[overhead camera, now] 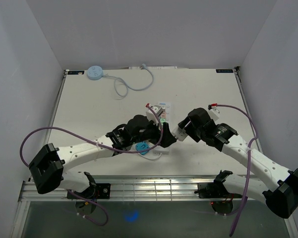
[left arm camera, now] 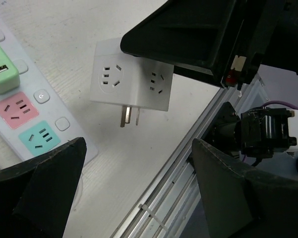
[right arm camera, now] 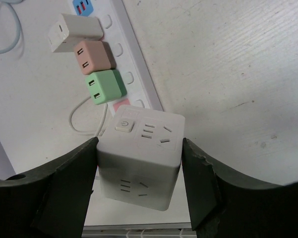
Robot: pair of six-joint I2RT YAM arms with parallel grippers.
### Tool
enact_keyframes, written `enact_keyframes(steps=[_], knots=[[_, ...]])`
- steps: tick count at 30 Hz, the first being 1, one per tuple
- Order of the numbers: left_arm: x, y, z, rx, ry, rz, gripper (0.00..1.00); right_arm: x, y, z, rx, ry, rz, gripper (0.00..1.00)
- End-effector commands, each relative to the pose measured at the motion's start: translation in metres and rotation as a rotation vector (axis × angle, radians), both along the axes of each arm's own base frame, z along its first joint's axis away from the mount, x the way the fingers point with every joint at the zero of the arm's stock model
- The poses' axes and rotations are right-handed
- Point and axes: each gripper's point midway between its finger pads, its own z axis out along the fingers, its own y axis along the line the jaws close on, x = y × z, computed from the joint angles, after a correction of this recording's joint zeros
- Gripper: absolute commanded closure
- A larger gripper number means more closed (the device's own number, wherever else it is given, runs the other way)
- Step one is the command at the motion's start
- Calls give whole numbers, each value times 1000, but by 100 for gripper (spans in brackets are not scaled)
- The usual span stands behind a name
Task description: Insert the plug
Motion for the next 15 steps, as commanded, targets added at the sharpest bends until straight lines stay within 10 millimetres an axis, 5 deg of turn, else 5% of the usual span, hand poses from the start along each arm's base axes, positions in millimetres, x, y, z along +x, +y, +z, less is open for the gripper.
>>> enact_keyframes(steps=[1, 15], knots=[[10, -11, 16, -50, -42, 21, 2, 8, 15, 35, 93, -76, 40, 66], [25, -24, 13, -29, -67, 11, 2, -4, 21, 55, 189, -105, 114, 66]])
